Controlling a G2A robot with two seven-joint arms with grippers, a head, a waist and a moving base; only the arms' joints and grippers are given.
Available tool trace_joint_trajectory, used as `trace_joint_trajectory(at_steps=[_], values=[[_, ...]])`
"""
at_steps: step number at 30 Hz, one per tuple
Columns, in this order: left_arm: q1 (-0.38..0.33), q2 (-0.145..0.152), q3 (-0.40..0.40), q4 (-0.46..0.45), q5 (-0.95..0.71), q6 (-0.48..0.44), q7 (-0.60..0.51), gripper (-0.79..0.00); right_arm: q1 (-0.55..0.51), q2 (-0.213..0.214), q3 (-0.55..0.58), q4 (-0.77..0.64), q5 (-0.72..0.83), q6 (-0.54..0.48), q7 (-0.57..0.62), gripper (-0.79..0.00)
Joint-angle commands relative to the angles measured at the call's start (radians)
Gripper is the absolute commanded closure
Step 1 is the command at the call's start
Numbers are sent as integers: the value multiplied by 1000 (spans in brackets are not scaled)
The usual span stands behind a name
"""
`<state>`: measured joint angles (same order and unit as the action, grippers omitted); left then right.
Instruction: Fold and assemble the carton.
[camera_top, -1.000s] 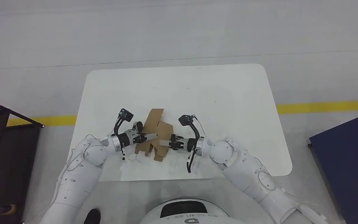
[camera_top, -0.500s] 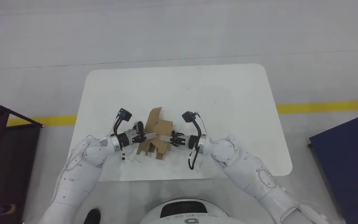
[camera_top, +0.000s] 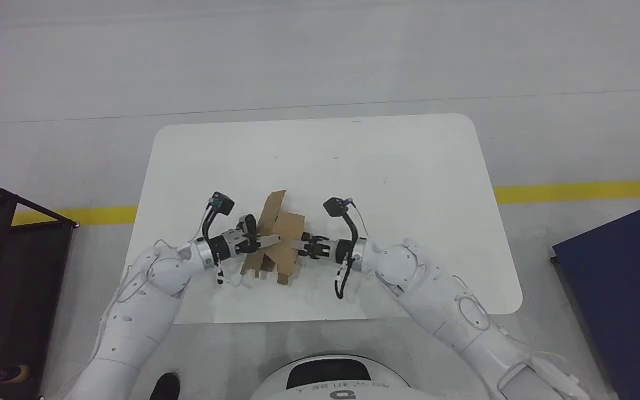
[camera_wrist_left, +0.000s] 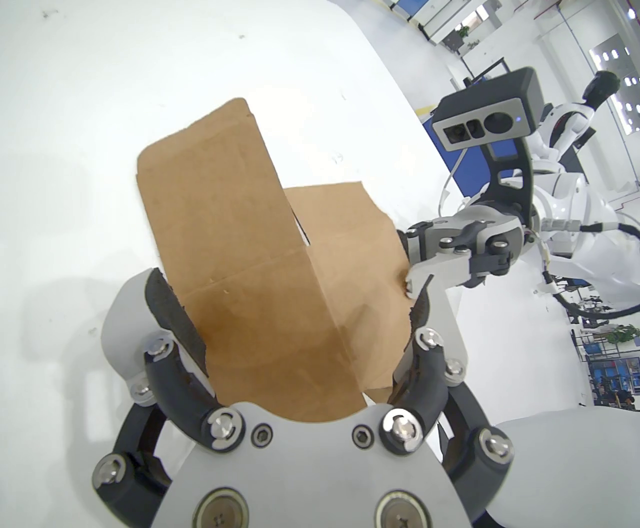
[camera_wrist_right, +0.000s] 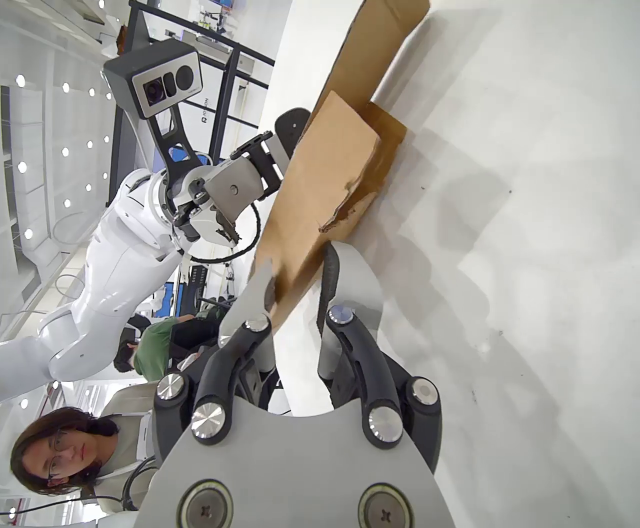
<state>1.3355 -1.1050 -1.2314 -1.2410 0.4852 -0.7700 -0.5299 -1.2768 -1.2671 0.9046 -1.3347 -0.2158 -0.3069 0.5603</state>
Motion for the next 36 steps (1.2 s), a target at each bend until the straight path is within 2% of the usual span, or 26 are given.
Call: trace_joint_trajectory(at_steps=[1,8,13,23,24,25,26,28,30,33,34,36], values=[[2,2,-5,1,0,-2,6,-785,-8,5,14,-11,-12,-2,-9,0],[8,16,-58,-14,-19,-24,40,-785,-94,46,142,-155,18,-66,51,0],[19,30,-116,-84,-13,-6,49,-785,-186,80,274,-327,38,-79,95,0],[19,30,-116,-84,-13,-6,49,-785,-186,80,274,-327,38,-79,95,0],[20,30,-117,-91,-14,-4,58,-785,-196,76,253,-322,138,-84,128,0],[22,31,-121,-101,-18,-15,70,-785,-187,73,262,-309,309,-103,156,0],[27,33,-130,-102,-42,-42,82,-785,-167,76,301,-275,388,-113,162,0],[39,36,-138,-75,-184,-132,78,-785,-163,82,357,-251,505,-132,185,0],[28,42,-104,-34,-426,-216,-32,-785,-171,91,410,-233,576,-126,231,0],[-35,59,-73,2,-672,-229,-246,-785,-183,101,466,-230,661,-88,277,0],[-61,66,-52,-3,-774,-204,-316,-785,-188,104,486,-230,702,-55,290,0],[-91,80,-29,-32,-850,-157,-363,-785,-195,107,507,-239,762,-12,302,0]])
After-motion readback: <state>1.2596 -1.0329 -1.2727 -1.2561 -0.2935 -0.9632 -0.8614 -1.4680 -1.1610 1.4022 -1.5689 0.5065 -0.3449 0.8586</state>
